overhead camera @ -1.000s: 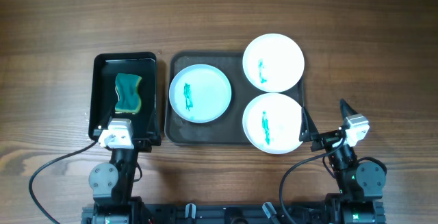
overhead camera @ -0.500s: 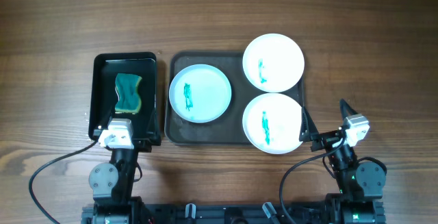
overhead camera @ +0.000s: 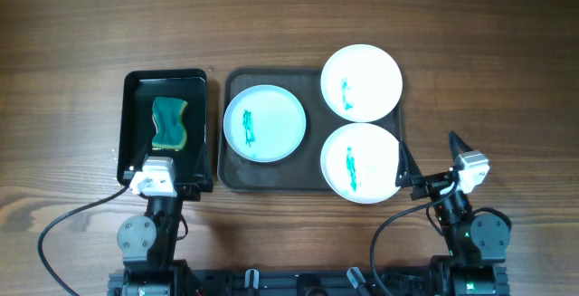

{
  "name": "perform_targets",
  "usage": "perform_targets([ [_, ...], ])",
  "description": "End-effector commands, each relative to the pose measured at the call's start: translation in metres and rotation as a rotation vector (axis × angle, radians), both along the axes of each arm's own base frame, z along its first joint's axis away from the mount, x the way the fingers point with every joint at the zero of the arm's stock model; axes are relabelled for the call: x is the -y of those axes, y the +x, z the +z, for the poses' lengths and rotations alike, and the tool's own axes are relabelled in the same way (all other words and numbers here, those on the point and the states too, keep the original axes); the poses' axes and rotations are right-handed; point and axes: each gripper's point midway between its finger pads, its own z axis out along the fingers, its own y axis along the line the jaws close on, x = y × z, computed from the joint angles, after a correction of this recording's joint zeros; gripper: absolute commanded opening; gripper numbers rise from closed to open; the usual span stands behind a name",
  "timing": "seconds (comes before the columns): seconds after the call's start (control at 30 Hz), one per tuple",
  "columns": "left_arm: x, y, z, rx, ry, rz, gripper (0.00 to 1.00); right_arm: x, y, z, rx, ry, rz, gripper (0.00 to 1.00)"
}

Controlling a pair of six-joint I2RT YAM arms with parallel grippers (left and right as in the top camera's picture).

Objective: Clean dirty plates on tray and stack at the side

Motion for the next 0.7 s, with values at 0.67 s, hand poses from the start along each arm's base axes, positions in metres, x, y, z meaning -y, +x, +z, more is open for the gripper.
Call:
perform_targets([
  [0.67, 0.004, 0.014, 0.117, -0.539, -0.046, -0.013, 1.00, -0.014, 0.055, 0.092, -0.579, -0.081, 0.114, 1.00],
])
